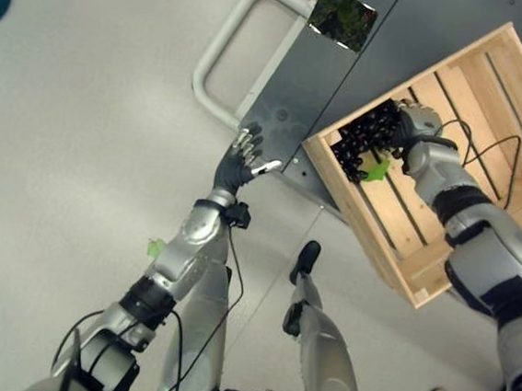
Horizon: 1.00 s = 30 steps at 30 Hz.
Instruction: Pick up the fruits from the basket on one side to the basket on the other side
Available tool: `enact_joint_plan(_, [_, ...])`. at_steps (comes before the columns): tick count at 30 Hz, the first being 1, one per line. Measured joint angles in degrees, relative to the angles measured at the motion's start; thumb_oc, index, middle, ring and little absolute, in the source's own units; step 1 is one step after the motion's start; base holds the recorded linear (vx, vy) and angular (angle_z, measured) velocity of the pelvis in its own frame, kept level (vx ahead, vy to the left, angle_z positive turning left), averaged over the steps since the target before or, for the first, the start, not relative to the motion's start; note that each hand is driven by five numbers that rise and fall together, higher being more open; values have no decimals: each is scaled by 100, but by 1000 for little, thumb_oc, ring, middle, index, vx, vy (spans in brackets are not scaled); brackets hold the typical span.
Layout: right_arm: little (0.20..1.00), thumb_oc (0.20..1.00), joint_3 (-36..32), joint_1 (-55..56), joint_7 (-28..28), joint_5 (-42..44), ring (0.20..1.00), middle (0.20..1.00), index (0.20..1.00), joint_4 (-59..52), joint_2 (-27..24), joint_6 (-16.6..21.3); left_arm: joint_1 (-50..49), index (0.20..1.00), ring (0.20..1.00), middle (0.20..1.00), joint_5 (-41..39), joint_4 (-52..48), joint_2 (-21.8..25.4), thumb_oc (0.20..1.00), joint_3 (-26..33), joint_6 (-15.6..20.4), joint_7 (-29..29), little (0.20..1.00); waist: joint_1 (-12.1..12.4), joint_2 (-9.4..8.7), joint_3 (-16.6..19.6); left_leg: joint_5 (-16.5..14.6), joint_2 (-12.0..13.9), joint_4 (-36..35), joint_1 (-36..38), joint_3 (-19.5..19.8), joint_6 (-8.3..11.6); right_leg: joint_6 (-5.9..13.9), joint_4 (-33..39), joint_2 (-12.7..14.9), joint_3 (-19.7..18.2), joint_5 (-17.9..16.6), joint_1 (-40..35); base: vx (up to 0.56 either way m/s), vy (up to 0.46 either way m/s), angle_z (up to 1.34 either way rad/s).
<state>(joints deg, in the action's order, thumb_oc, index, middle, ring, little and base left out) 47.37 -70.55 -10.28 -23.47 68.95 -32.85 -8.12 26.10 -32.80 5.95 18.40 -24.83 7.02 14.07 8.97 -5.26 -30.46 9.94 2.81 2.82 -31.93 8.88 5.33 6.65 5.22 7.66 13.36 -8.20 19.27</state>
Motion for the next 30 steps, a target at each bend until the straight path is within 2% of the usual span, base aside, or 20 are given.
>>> enact_joint_plan(5, [1000, 1000, 34, -19, 7, -400, 1000, 1000, 1000, 375, 252, -134, 43, 1000, 1000, 1000, -4, 0, -68, 1000, -92, 3, 5, 1000, 30, 6, 5, 5, -35, 14, -6, 109, 6, 19, 0, 6, 44, 51, -67, 15, -13, 11])
enact_joint_plan(8, [1000, 1000, -293, 30, -24, -388, 1000, 1000, 1000, 509, 430, -234, 88, 1000, 1000, 1000, -7, 3, -151, 1000, -145, 3, 11, 1000, 61, 13, 9, 4, -55, 19, -11, 166, 7, 23, 0, 11, 88, 70, -97, 10, 4, 9])
enact_joint_plan(9, [1000, 1000, -807, 119, -126, -81, 1000, 1000, 1000, 535, 541, -236, 128, 1000, 1000, 1000, -9, 22, -193, 1000, -179, 2, 21, 1000, 92, 31, 23, 3, -67, 23, -19, 187, 9, 26, -1, 18, 108, 79, -98, 23, 7, 9])
enact_joint_plan(11, [1000, 1000, -926, 225, -300, 252, 1000, 1000, 1000, 540, 551, -233, 161, 1000, 1000, 1000, -10, 22, -224, 1000, -226, 3, 39, 1000, 120, 54, 76, -11, -83, 35, -71, 217, 27, 32, -1, 26, 132, 84, -64, 7, 19, 8])
enact_joint_plan(12, [1000, 1000, -1314, 340, -460, 689, 1000, 1000, 1000, 478, 594, -213, 163, 1000, 1000, 1000, -34, 24, -244, 1000, -250, 3, 73, 1000, 136, 53, 94, -7, -95, 35, -84, 219, 22, 37, 0, 35, 132, 88, -54, -1, 31, 4])
enact_joint_plan(14, [1000, 1000, -1622, 445, -704, 1306, 1000, 1000, 1000, 401, 674, -188, 167, 1000, 1000, 1000, -64, 25, -255, 1000, -251, 2, 118, 1000, 131, 56, 99, -5, -109, 33, -87, 220, 18, 43, 0, 50, 133, 92, -48, 0, 0, 0])
enact_joint_plan(18, [1000, 1000, -1738, 563, -1017, 1800, 1000, 1000, 1000, 231, 766, -106, 235, 1000, 1000, 1000, -65, 119, -256, 1000, -270, 1, 185, 1000, 117, 71, 111, -8, -103, 32, -108, 220, 19, 41, -1, 48, 117, 93, -10, 7, 20, -4])
enact_joint_plan(19, [382, 382, -1716, 572, -1027, 1800, 382, 382, 382, 189, 764, -117, 317, 1000, 1000, 1000, -64, 227, -265, 1000, -272, -4, 189, 1000, 104, 87, 123, -8, -101, 34, -124, 218, 19, 41, -1, 49, 116, 93, 5, 0, 0, 0])
enact_joint_plan(20, [200, 200, -1659, 616, -1027, 1794, 200, 200, 200, 56, 760, -117, 314, 1000, 1000, 1000, -64, 250, -261, 1000, -271, -4, 202, 1000, 67, 90, 155, -8, -102, 34, -152, 218, 19, 41, -1, 49, 114, 93, 27, 0, 0, 0])
enact_joint_plan(23, [200, 200, -1606, 698, -1027, 1785, 200, 200, 200, -152, 727, -71, 331, 1000, 1000, 1000, -65, 270, -237, 1000, -278, -4, 265, 1000, -23, 105, 191, -5, -103, 35, -181, 210, 15, 41, -1, 51, 100, 92, 72, 5, -3, -2])
enact_joint_plan(30, [200, 200, -1589, 708, -1026, 1734, 200, 200, 200, -175, 634, -36, 372, 1000, 1000, 1000, -65, 270, -259, 1000, -319, -3, 305, 1000, -27, 128, 203, -7, -97, 31, -188, 206, 18, 38, -1, 48, 97, 95, 83, 3, -3, 0])
